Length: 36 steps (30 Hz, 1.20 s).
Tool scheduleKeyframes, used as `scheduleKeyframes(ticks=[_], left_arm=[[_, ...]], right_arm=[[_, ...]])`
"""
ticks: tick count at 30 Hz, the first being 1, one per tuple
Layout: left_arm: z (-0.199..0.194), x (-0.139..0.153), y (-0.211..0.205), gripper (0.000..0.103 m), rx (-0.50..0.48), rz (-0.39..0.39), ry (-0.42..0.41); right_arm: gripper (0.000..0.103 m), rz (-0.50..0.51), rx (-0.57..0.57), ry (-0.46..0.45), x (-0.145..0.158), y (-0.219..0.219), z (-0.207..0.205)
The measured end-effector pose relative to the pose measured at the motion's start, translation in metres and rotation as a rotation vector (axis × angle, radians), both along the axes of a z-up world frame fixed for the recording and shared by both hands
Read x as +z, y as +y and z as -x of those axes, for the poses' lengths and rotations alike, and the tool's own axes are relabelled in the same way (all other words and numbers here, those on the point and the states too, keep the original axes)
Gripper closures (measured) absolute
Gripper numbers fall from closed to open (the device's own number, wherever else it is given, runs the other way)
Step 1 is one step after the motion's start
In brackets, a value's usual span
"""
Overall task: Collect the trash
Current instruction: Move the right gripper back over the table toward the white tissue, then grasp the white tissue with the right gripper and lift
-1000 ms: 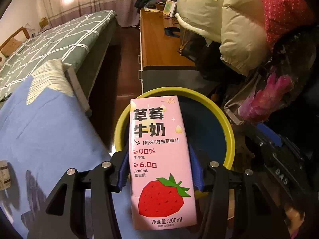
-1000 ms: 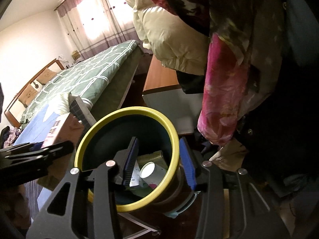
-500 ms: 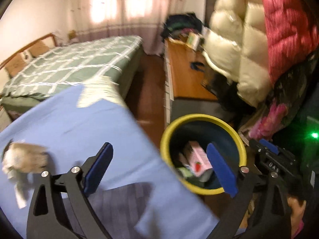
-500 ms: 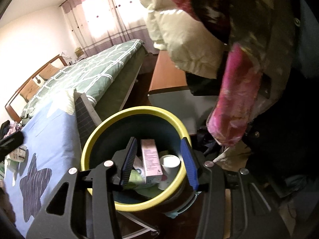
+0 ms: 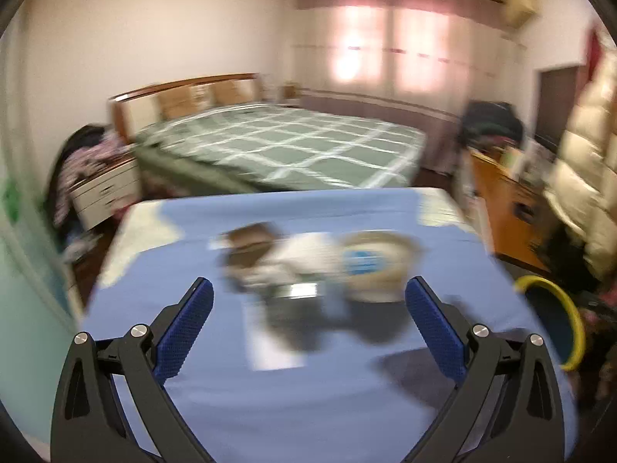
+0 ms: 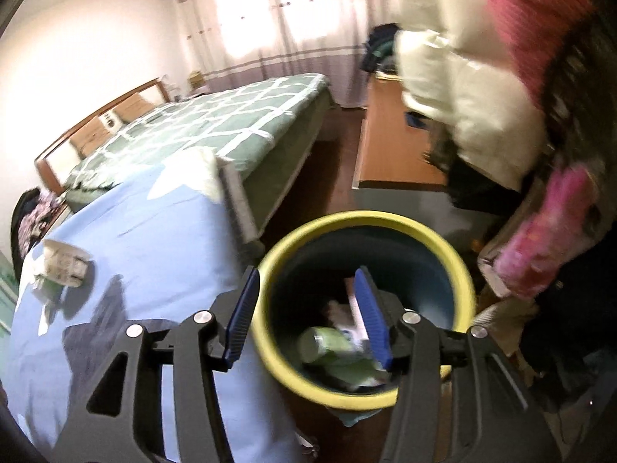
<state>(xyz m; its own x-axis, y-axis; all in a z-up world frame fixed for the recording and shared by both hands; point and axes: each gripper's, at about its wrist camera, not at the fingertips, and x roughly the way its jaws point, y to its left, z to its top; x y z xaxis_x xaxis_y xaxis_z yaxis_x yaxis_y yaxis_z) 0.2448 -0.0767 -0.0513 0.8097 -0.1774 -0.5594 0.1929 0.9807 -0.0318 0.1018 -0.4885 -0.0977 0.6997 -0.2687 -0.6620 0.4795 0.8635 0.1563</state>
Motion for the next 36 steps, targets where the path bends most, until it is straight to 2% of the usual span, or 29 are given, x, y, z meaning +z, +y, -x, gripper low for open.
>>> scheduleKeyframes(ticks=[1,6,12,15,22,31,34,36], left_arm=[[-0.006,-0.006,0.029,0.005,0.061,0.002,0.005],[-0.019,-0.027,0.119,0.005,0.272,-0.001,0.024],[-0.014,-0.050,0.182,0.005,0.430,0.011,0.023],[-0.018,-0.057,0.192,0.005,0.430,0.048,0.072],[-0.014,-0.058,0.184,0.005,0.456,0.054,0.062],[-0.017,-0.058,0.169,0.005,0.454,0.031,0.067],[-0.017,-0.058,0.166,0.005,0.442,0.019,0.065],[-0.015,-0.057,0.164,0.005,0.437,0.016,0.065]], right_arm=[[0.052,0.005,0.021,-0.001,0.003,0.011,-0.007],[0.052,0.021,0.131,-0.008,0.015,0.063,-0.042],[0.052,0.048,0.329,-0.025,0.029,0.153,-0.088],[0.052,0.064,0.437,-0.024,0.034,0.200,-0.111],[0.052,0.110,0.667,-0.022,0.035,0.300,-0.167],[0.054,0.216,0.701,0.070,0.006,0.351,-0.225],[0.059,0.238,0.685,0.102,-0.006,0.354,-0.235],[0.068,0.273,0.677,0.103,-0.009,0.355,-0.237]])
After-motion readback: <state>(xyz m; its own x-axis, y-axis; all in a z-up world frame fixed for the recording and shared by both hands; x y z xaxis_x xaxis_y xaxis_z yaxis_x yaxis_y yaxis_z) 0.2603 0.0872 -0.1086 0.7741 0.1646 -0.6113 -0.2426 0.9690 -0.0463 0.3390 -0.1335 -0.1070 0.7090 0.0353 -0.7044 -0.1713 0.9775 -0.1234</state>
